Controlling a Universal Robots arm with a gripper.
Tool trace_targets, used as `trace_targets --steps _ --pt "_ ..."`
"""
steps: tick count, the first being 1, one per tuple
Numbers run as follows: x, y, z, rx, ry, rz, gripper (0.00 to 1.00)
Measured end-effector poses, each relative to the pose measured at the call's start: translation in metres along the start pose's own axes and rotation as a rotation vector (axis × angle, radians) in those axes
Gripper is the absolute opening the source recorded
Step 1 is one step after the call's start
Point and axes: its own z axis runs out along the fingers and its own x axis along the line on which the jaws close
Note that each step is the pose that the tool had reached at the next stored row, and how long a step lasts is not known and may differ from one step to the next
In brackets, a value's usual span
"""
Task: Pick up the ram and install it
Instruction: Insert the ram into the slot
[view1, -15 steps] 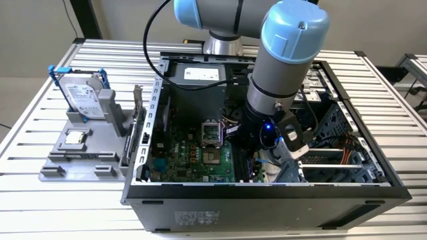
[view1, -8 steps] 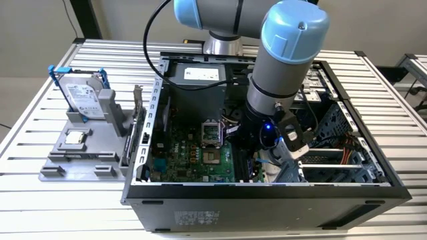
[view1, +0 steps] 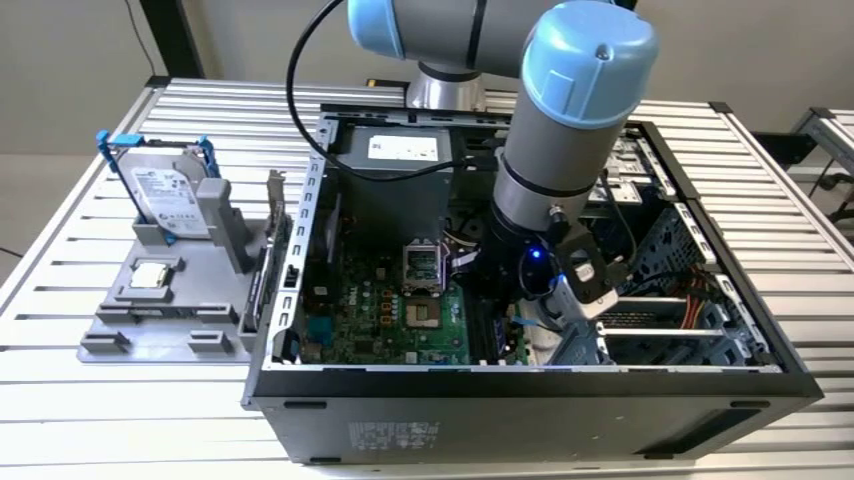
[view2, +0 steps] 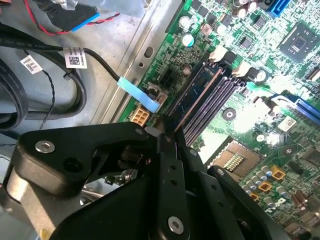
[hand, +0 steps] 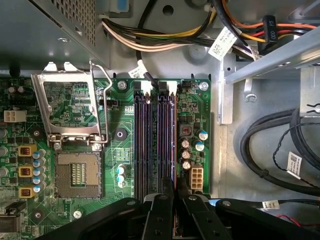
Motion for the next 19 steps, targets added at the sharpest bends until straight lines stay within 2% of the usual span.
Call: trace_targets --steps 2,3,6,8,10,12,19 --pt "0.0003 0.0000 0.0000 0.0000 -0.0002 0.000 0.00" --pt "0.0003 0.0000 0.0000 -0.0001 -0.0003 0.000 1.00" --pt "0.0006 0.0000 0.0000 0.0000 -0.0002 0.000 1.00" --pt "0.0006 0.0001 -0.0004 0.0062 -0.0004 0.000 1.00" --pt "0.0005 0.0000 -0.0041 0.0115 -0.0004 0.000 1.00" --pt "0.0005 0.0001 -0.0082 0.0124 -0.0004 0.000 1.00" --pt "0.0001 0.0005 -0.0364 0.0164 -0.0005 0.000 1.00"
